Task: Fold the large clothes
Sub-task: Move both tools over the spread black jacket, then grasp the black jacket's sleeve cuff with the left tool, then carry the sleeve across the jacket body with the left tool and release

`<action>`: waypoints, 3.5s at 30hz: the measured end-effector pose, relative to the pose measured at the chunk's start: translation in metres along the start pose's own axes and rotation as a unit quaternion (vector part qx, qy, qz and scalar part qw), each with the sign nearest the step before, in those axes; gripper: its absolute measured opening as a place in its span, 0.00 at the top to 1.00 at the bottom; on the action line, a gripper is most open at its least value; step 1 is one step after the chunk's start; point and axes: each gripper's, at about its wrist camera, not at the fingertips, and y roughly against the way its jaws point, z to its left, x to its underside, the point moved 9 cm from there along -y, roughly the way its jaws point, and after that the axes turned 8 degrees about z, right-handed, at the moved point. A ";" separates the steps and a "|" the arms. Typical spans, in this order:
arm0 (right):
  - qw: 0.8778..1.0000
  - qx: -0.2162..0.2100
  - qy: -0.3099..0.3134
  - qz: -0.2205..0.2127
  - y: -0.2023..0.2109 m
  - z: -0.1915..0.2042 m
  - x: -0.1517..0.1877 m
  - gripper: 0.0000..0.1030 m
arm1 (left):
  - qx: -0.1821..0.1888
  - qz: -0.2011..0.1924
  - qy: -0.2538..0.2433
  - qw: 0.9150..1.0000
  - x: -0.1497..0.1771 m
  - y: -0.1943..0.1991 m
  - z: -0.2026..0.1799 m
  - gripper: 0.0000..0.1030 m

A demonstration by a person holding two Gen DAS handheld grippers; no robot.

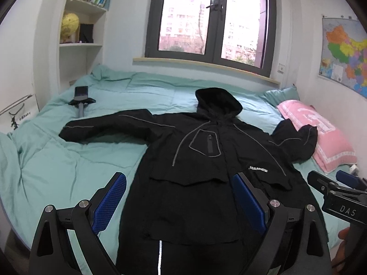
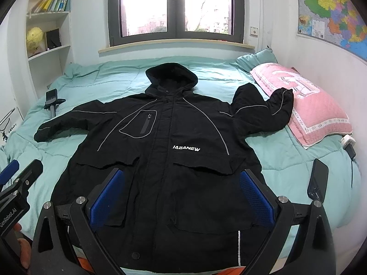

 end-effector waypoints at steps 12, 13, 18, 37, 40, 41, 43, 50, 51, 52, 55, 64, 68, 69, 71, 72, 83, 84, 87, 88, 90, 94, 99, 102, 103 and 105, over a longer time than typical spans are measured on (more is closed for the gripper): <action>1.000 0.007 0.012 0.006 -0.017 0.010 -0.008 0.02 | -0.045 0.016 0.028 0.998 -0.007 -0.021 0.044 0.08; 1.000 0.009 0.018 0.005 -0.018 0.013 -0.010 0.02 | -0.037 0.018 0.038 0.998 -0.010 -0.023 0.050 0.08; 0.998 0.017 0.057 -0.015 -0.018 0.039 -0.036 0.02 | -0.024 0.023 0.086 0.996 -0.027 -0.029 0.097 0.08; 0.989 -0.113 0.097 -0.020 -0.239 0.135 -0.109 0.07 | -0.015 0.049 0.222 0.974 -0.098 -0.168 0.349 0.09; 0.988 -0.120 0.078 0.052 -0.300 0.130 -0.074 0.07 | 0.007 0.070 0.275 0.959 -0.094 -0.220 0.375 0.09; 0.986 -0.131 0.069 0.074 -0.313 0.128 -0.067 0.07 | 0.015 0.076 0.291 0.953 -0.092 -0.234 0.383 0.10; 0.985 -0.145 0.058 0.072 -0.318 0.124 -0.070 0.06 | 0.034 0.084 0.330 0.940 -0.086 -0.262 0.395 0.11; 0.986 -0.139 0.068 0.065 -0.320 0.129 -0.070 0.02 | 0.074 0.094 0.421 0.899 -0.073 -0.327 0.410 0.12; 0.986 -0.139 0.069 0.065 -0.320 0.129 -0.069 0.02 | 0.058 0.089 0.414 0.904 -0.076 -0.330 0.412 0.27; 0.986 -0.139 0.069 0.065 -0.320 0.130 -0.070 0.02 | 0.035 0.086 0.407 0.909 -0.079 -0.331 0.415 0.65; 0.985 -0.142 0.066 0.066 -0.318 0.127 -0.069 0.02 | -0.003 0.053 0.367 0.929 -0.097 -0.318 0.416 0.83; 0.985 -0.144 0.067 0.066 -0.320 0.126 -0.068 0.01 | -0.131 0.104 0.274 0.947 -0.093 -0.330 0.422 0.83; 0.985 -0.145 0.066 0.066 -0.320 0.124 -0.067 0.01 | -0.150 0.063 0.212 0.964 -0.108 -0.307 0.389 0.84; 0.985 -0.145 0.065 0.066 -0.320 0.124 -0.067 0.01 | -0.137 0.046 0.200 0.969 -0.120 -0.294 0.375 0.84; 0.985 -0.147 0.063 0.065 -0.319 0.124 -0.067 0.01 | -0.128 0.013 0.167 0.978 -0.146 -0.265 0.342 0.84; 0.985 -0.149 0.061 0.065 -0.319 0.124 -0.067 0.01 | -0.123 -0.003 0.149 0.981 -0.158 -0.251 0.324 0.84; 0.983 -0.171 0.003 0.058 -0.314 0.105 -0.071 0.01 | 0.079 0.022 -0.017 0.996 -0.191 -0.269 0.034 0.84; 0.984 -0.168 0.006 0.058 -0.313 0.106 -0.071 0.01 | 0.090 0.052 -0.020 0.994 -0.180 -0.292 0.017 0.84; 0.985 -0.165 0.009 0.059 -0.314 0.106 -0.070 0.01 | 0.135 0.146 -0.022 0.980 -0.138 -0.352 -0.018 0.84; 0.984 -0.166 0.009 0.060 -0.315 0.107 -0.069 0.01 | 0.163 0.190 -0.012 0.968 -0.120 -0.375 -0.025 0.84; 0.984 -0.164 0.011 0.062 -0.316 0.106 -0.069 0.01 | 0.209 0.261 0.014 0.942 -0.084 -0.405 -0.037 0.82; 0.985 -0.162 0.016 0.063 -0.317 0.107 -0.067 0.00 | 0.245 0.247 0.043 0.936 -0.079 -0.397 -0.036 0.76; 0.983 -0.169 0.009 0.066 -0.315 0.104 -0.068 0.00 | 0.279 0.214 0.018 0.936 -0.094 -0.349 -0.042 0.53; 0.982 -0.171 0.005 0.081 -0.309 0.103 -0.073 0.01 | 0.292 0.159 -0.003 0.943 -0.091 -0.304 -0.031 0.27; 0.981 -0.173 0.005 0.085 -0.307 0.104 -0.076 0.01 | 0.291 0.144 0.001 0.946 -0.092 -0.295 -0.023 0.27; 0.980 -0.177 0.012 0.089 -0.296 0.110 -0.086 0.01 | 0.285 0.111 0.028 0.952 -0.092 -0.284 -0.005 0.27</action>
